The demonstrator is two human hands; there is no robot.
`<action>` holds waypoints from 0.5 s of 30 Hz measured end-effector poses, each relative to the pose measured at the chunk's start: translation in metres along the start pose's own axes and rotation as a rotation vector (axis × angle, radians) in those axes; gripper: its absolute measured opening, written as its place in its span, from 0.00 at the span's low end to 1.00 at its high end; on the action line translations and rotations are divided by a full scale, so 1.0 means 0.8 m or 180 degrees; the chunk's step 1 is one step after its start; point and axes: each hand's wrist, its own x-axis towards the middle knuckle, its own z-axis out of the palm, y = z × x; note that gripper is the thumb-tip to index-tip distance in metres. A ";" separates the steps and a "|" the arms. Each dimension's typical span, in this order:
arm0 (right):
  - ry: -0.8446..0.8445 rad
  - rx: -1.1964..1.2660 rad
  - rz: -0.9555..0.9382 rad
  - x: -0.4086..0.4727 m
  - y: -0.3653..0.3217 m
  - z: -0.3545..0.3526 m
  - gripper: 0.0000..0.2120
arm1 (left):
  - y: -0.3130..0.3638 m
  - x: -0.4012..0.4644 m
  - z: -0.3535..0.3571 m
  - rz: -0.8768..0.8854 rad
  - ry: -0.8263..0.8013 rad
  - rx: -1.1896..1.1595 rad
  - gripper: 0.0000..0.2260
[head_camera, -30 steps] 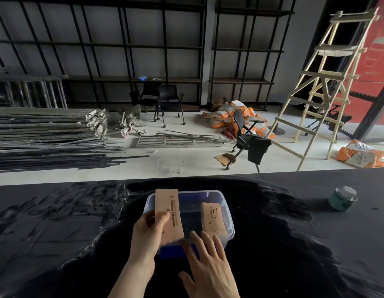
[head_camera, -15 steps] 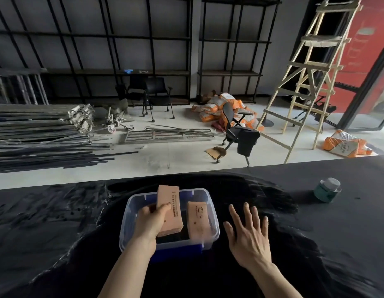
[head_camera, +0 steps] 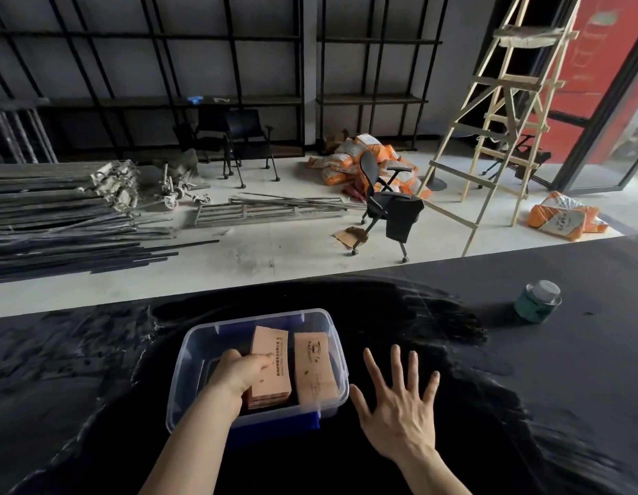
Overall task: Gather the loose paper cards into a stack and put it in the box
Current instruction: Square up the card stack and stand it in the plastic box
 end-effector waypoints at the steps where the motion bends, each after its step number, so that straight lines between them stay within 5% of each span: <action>1: 0.0005 0.0000 0.0000 0.000 0.001 0.000 0.42 | 0.001 0.000 0.000 -0.0015 -0.0004 0.0058 0.14; 8: 0.0057 -0.0014 0.0010 0.000 -0.001 0.003 0.40 | -0.008 0.007 0.012 0.0000 -0.0088 0.0877 0.28; 13: 0.0089 -0.0013 0.0011 0.000 0.000 0.005 0.40 | -0.004 0.008 0.012 0.0228 -0.0004 0.1836 0.16; 15: 0.0099 -0.0004 0.0013 0.000 0.000 0.005 0.40 | -0.002 0.006 0.010 0.0289 0.0002 0.2022 0.19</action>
